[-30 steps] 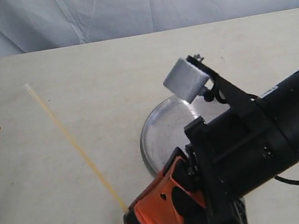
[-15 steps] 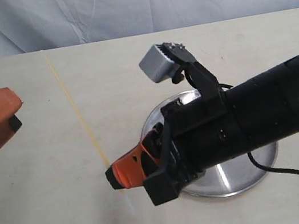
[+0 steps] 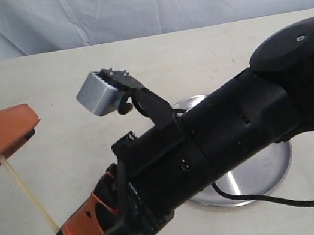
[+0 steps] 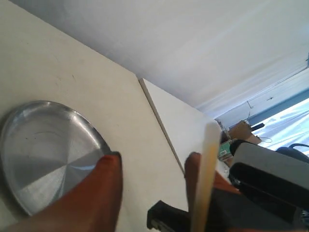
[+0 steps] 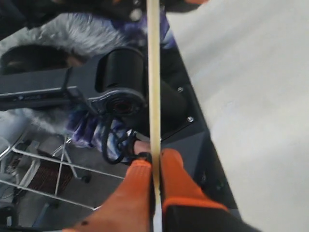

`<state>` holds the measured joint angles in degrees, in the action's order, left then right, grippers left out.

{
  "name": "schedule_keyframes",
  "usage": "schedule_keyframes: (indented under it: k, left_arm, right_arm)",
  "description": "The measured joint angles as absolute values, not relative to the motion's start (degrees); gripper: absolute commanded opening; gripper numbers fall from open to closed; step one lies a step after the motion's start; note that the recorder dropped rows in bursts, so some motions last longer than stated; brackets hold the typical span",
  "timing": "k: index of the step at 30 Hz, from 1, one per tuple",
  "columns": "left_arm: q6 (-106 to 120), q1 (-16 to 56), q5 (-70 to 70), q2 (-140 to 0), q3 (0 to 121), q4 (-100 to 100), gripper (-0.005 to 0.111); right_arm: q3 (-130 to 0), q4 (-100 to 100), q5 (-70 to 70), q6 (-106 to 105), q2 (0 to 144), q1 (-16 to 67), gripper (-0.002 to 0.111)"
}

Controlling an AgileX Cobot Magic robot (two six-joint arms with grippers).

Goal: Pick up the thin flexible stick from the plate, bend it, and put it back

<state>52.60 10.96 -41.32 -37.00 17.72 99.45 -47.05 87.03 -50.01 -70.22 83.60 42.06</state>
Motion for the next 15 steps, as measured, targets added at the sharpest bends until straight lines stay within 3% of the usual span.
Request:
schedule_keyframes:
  k: [3,15]
  left_arm:
    - [57.7,11.0,-41.5,-37.0,17.9,99.4,0.0]
    - [63.9,11.4,-42.9,-37.0,18.1,99.2,0.0]
  right_arm:
    - [-47.2,86.9,-52.4,-70.0,83.6,42.1,-0.001]
    - [-47.3,87.3,-55.8,-69.8,82.6,42.1,-0.001]
